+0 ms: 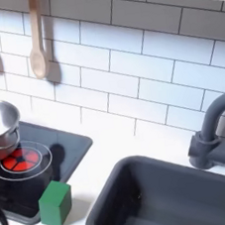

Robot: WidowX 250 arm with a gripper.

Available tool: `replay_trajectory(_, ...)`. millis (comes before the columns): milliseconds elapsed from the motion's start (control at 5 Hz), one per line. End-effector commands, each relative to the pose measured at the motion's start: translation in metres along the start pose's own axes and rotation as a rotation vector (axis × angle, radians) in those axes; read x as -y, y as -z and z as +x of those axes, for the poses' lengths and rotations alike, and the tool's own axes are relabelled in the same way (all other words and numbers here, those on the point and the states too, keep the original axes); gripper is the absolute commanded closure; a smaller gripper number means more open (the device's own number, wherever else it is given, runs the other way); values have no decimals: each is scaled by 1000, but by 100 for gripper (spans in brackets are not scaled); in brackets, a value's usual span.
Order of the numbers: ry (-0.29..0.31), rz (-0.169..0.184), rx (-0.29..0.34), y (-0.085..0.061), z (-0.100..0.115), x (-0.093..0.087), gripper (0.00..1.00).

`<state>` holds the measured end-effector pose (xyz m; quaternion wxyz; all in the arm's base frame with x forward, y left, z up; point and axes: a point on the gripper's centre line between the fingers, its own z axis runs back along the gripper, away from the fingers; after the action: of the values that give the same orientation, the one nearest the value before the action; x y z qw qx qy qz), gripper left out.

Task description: Slide pot right

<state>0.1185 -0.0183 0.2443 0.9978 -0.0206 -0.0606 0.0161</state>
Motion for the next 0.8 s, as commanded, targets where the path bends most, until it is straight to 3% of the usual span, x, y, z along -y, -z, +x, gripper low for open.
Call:
replay_trajectory(0,0,0,2,0,0,0,0)
replay_trajectory(600,-23,-3,-2,5,17,-21,0)
